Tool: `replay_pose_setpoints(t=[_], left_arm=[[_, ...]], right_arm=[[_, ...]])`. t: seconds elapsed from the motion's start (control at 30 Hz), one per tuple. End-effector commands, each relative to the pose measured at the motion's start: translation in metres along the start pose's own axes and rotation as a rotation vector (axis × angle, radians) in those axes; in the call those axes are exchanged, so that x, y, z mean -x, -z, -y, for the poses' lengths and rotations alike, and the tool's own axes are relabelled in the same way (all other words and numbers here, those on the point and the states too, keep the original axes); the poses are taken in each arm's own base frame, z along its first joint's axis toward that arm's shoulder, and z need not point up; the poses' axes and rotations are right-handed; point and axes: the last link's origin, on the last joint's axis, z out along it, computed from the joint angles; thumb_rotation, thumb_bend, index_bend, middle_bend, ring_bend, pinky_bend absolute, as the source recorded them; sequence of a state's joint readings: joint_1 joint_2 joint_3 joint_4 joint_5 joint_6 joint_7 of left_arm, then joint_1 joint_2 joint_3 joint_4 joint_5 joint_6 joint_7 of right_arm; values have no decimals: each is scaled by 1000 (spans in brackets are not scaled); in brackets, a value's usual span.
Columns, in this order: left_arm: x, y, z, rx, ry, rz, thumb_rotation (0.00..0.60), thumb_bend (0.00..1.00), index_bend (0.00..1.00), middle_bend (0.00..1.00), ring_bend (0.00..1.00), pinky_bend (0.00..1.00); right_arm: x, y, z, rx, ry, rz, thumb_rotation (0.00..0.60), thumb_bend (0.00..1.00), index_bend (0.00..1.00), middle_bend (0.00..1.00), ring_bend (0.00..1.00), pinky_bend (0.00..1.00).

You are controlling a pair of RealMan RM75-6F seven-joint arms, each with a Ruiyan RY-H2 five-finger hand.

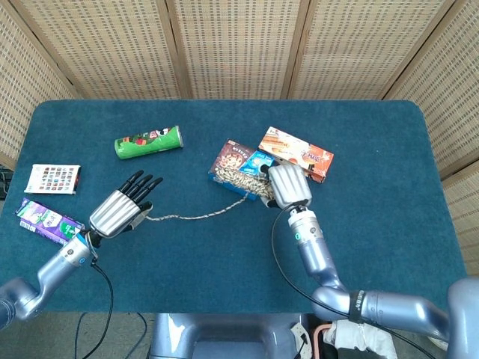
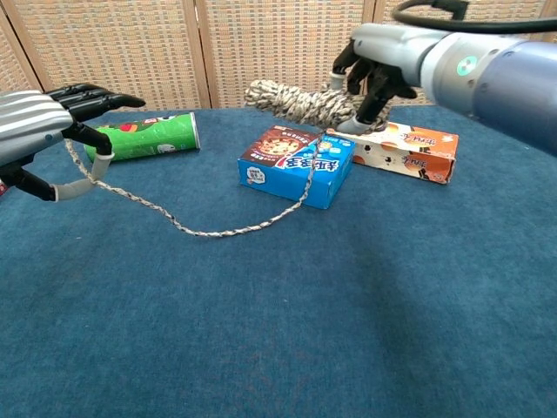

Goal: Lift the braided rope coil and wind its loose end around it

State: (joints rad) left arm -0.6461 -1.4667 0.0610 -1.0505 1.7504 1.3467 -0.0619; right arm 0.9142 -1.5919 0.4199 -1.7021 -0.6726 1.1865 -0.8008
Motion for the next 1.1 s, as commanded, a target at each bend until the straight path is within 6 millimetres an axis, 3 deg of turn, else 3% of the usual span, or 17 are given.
replay_pose_setpoints(t=[0.03,0.47,0.87,1.1], left_arm=[[-38,-18,-20,35,146,-66,600,494,721,0,0,0],[-131,-80,-56,11,597,-260,600,494,786,0,0,0],[-151,-120,-65,-98,960,-298,600,502,802,0,0,0],[-153,-146,-58,-212,1104,-354,600,503,805,0,0,0]], right_arm=[[6,-4,14,-7,29,4,600,877,658,759,584,865],[19,0,47,-89,126,-5,600,877,658,759,585,865],[30,8,51,-188,150,-23,600,877,658,760,585,863],[32,17,49,-336,115,10,600,877,658,760,585,860]])
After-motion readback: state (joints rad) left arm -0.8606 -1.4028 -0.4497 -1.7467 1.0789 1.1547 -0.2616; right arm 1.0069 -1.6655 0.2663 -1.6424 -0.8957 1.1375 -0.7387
